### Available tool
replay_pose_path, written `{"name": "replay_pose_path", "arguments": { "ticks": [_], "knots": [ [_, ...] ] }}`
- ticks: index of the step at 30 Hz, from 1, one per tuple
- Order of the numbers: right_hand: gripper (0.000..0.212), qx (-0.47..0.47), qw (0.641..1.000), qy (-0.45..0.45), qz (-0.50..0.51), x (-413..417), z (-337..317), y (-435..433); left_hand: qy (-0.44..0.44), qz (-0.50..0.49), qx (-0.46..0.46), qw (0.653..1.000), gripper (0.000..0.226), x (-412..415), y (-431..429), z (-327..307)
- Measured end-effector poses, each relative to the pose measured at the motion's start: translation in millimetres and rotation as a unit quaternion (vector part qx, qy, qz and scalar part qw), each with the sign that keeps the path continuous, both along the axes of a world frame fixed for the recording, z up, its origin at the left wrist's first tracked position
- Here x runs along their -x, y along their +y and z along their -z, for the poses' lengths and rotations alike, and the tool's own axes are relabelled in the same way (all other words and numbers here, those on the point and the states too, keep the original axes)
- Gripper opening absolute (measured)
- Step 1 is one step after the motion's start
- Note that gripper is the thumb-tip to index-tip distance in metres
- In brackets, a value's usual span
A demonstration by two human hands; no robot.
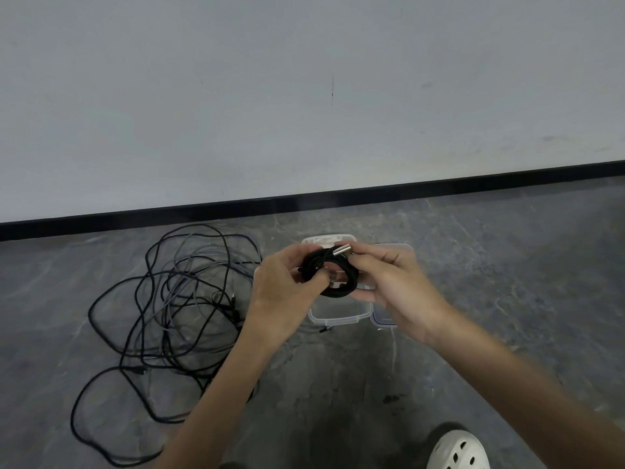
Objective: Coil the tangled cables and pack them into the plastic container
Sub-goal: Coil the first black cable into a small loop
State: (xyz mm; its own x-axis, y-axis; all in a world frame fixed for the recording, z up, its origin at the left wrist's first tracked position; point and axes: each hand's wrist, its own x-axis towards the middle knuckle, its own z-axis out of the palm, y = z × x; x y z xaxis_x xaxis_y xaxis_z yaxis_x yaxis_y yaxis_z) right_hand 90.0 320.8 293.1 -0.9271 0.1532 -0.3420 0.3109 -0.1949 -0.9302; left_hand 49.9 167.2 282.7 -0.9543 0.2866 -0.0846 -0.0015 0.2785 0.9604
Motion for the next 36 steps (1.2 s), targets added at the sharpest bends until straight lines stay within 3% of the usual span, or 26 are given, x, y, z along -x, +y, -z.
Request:
{"name": "replay_pose_path", "arguments": {
  "ticks": [9, 15, 23, 28, 36],
  "knots": [
    [0.020, -0.030, 1.000, 0.002, 0.003, -2, 2, -5, 0.047, 0.005, 0.088, 0.995, 0.025, -1, 2, 2],
    [0.015, -0.139, 0.989, 0.046, -0.004, -2, 0, -3, 0.049, 0.032, 0.102, 0.993, 0.032, 0, -1, -4],
    [0.013, -0.104, 0.993, 0.011, -0.062, 0, -5, -2, 0.090, 0.004, 0.180, 0.979, 0.029, -3, 1, -9],
    [0.018, -0.071, 0.991, -0.020, -0.112, 0, -6, -4, 0.086, 0.041, 0.219, 0.971, 0.031, 0, -2, -2],
    [0.019, -0.160, 0.983, -0.009, -0.095, -1, -5, -4, 0.140, 0.111, 0.255, 0.950, 0.003, 4, -7, 4]
  ]
}}
